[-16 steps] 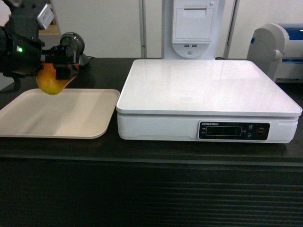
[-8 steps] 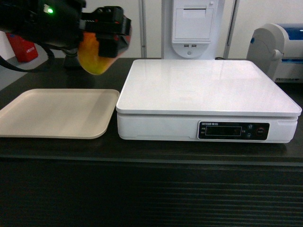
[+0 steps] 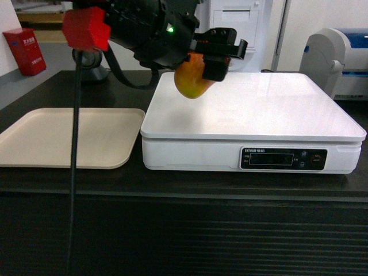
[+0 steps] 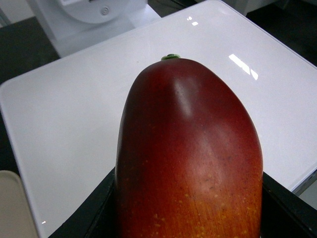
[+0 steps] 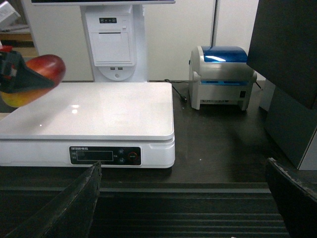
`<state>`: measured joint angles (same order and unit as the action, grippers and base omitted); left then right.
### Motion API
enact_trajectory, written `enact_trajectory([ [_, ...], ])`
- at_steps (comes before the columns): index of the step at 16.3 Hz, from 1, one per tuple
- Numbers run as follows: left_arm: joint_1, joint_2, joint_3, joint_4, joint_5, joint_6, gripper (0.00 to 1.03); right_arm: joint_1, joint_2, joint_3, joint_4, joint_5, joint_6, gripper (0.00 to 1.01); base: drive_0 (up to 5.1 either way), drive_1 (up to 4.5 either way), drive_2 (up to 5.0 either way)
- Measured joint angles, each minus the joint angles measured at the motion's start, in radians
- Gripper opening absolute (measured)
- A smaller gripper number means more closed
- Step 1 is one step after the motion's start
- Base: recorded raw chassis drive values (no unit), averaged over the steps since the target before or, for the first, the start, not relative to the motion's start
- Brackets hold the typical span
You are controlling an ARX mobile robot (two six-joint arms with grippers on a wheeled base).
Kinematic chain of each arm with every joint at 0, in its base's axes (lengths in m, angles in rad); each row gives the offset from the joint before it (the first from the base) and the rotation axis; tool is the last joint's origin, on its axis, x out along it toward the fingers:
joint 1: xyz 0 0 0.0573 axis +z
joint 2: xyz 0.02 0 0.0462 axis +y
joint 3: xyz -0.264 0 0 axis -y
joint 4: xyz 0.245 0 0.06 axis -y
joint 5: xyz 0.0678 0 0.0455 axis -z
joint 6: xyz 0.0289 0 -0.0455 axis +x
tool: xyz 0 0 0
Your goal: Place dark red mango on scale at checkout
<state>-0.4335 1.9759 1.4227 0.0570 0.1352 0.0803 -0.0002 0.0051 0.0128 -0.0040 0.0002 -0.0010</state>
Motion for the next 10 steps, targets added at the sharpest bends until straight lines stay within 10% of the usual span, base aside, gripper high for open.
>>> enact_trajectory([
  [10, -0.063, 0.303, 0.418, -0.204, 0.014, 0.068, 0.66, 0.000, 0.000, 0.000, 0.000, 0.000, 0.000, 0.98, 0.0, 0.00, 0.0],
])
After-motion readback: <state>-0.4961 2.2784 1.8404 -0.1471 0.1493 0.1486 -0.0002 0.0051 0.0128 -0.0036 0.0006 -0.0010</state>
